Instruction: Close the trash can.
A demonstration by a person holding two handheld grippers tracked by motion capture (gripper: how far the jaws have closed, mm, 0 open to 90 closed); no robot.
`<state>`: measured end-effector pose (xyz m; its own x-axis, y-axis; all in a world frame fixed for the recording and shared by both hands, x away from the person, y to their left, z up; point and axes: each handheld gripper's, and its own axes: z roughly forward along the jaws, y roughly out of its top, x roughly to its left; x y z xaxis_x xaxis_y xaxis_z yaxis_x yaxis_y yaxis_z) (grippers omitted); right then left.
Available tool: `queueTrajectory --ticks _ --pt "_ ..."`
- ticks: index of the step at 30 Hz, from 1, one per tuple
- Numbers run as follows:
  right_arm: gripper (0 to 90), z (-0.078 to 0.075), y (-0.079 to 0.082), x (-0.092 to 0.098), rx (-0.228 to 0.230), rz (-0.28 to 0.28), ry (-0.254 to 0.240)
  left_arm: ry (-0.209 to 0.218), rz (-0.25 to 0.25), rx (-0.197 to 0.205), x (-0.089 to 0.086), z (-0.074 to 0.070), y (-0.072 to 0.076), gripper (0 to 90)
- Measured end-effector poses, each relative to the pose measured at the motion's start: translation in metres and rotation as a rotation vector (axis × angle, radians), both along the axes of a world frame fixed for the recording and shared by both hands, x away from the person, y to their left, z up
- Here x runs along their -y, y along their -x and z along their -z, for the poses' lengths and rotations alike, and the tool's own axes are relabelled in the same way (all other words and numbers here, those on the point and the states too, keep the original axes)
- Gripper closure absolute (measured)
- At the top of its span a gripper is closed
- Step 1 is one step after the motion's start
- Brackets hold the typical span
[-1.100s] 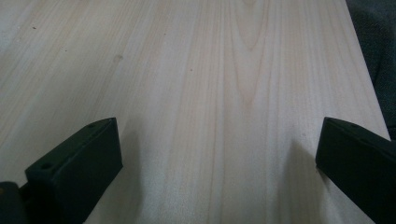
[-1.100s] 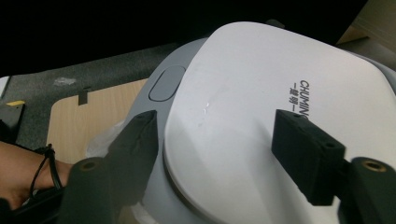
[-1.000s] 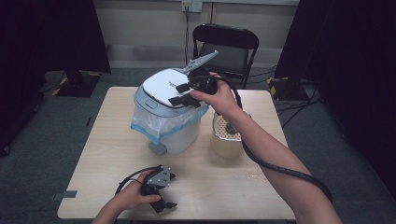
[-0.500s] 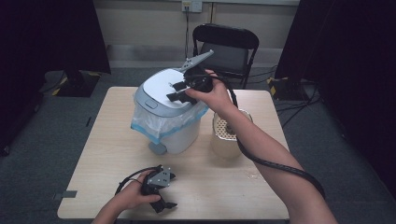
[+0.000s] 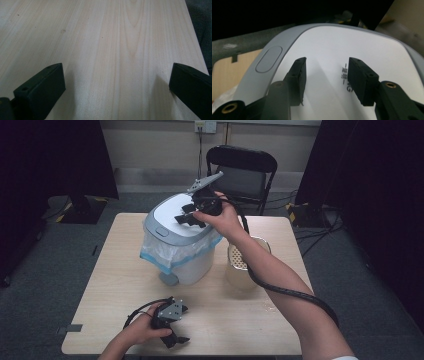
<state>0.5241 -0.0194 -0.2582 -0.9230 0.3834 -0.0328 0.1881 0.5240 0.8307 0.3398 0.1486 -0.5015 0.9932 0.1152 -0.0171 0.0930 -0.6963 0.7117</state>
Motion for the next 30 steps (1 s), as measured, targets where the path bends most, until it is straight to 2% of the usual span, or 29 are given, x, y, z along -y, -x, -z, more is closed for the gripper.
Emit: queueTrajectory --ticks 5,6,8,16,30 --pt "48.9 0.0 0.001 0.0 0.001 0.005 -0.004 0.0 0.0 0.0 0.0 0.0 0.0 0.0" --pt "45.9 -0.001 0.002 0.0 -0.001 0.004 0.0 0.0 0.0 0.0 0.0 0.0 0.0 0.0" --pt "32.8 -0.001 0.003 0.0 -0.003 0.011 0.01 -0.001 0.0 0.001 0.0 0.0 0.0 0.0" --pt "20.1 -0.001 0.007 0.008 -0.017 0.032 0.014 0.001 -0.001 -0.001 0.0 0.0 0.0 0.0" --pt "18.9 -0.006 0.019 0.018 -0.011 0.021 0.027 -0.002 0.0 0.006 0.0 0.0 0.0 0.0"
